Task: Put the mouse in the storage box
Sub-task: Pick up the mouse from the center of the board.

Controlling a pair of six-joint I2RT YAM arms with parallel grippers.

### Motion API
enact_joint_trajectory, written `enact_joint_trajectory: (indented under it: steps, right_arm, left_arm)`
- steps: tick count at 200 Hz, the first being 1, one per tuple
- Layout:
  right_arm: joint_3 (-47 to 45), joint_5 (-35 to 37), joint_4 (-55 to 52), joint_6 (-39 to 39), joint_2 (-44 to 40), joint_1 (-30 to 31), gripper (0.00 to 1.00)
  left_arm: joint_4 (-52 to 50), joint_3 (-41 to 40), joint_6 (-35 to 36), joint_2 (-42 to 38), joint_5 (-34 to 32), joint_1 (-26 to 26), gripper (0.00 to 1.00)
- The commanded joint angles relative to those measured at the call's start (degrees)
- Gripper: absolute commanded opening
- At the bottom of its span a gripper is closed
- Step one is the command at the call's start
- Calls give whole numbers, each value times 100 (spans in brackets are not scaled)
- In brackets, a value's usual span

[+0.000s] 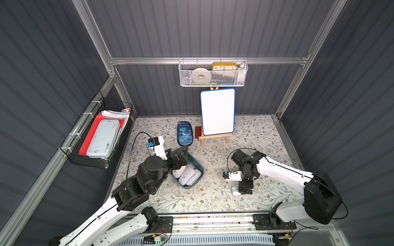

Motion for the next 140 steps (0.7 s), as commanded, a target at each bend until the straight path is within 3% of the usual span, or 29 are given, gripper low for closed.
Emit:
enact_joint_trajectory:
  steps: [1,54,93,106,131,140]
  right_arm:
    - [-301,-161,302,-160,-122,-6,98]
    - [-615,381,1231,-102,372,156,91]
    - [-846,293,1420,-123,474,156,86]
    - [-1016,292,1602,-121,411,156,78]
    - [-1025,331,1774,-39,334,169,51]
    - [-970,311,1776,19,300,173,49]
  left_arm:
    - [69,-12,120,103,33,9,99]
    - [-85,34,13,305,-102,-2,99]
    - [-138,66,-17,465,-108,-12,99]
    - [-150,70,-36,484,-121,-24,99]
    - [-176,76,-69,424,-152,-28,99]
    - [-176,68,-75,383,-156,-29,99]
